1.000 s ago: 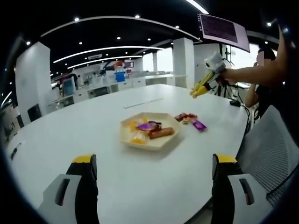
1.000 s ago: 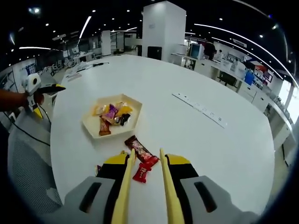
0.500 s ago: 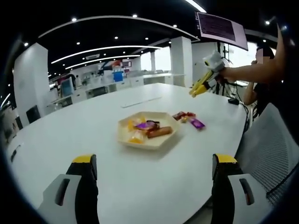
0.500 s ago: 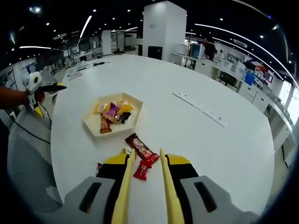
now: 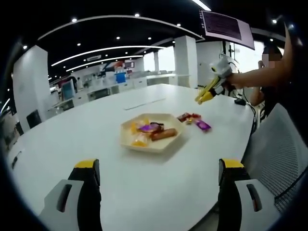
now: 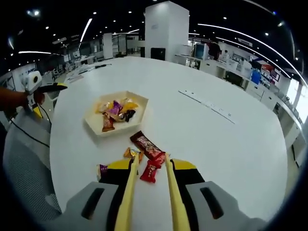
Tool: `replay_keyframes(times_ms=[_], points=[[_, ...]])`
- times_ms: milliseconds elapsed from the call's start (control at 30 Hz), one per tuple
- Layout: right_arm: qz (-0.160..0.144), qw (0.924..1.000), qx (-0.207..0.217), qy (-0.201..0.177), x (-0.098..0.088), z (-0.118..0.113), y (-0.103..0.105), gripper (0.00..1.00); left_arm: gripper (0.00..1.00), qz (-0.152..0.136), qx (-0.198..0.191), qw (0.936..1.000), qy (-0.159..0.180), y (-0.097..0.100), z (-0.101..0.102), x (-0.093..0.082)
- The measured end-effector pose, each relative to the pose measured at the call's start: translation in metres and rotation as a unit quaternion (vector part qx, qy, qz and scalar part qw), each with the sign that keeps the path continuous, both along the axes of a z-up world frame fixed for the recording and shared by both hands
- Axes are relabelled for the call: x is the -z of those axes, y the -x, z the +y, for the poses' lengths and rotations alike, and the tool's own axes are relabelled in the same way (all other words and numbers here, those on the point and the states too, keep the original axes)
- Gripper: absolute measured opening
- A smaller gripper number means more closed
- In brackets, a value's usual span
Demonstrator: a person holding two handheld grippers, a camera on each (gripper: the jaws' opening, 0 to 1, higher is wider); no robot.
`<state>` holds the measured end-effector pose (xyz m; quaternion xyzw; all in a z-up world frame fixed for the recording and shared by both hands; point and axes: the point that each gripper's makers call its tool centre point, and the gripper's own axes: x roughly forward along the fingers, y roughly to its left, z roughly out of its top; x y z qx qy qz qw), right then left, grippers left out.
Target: Place the target food into the container with the food tongs after gripping and lifting it, then release it inside without dropping or visibly crushing the food.
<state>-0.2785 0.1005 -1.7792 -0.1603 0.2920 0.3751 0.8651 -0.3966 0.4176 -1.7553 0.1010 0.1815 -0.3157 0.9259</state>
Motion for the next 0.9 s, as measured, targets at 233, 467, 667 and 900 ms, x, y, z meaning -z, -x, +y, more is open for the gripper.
replay_keyframes(times_ms=[233,467,667,900], points=[[0.006,0.9999,0.012,0.004,0.017,0.000,-0.001,0.29,0.99,0.002,-0.001,1.0000,-0.002,0.000,0.000,0.001],[0.019,0.9994,0.029,0.009,0.030,0.000,-0.001,0.29,0.99,0.002,-0.006,1.0000,0.000,-0.002,0.002,0.001],[0.031,0.9985,0.043,0.016,0.041,0.003,-0.003,0.29,0.99,0.001,-0.004,1.0000,-0.003,-0.001,0.001,0.001],[0.042,0.9976,0.053,0.015,0.047,0.006,-0.004,0.29,0.99,0.002,-0.005,1.0000,-0.004,-0.002,0.002,0.002]])
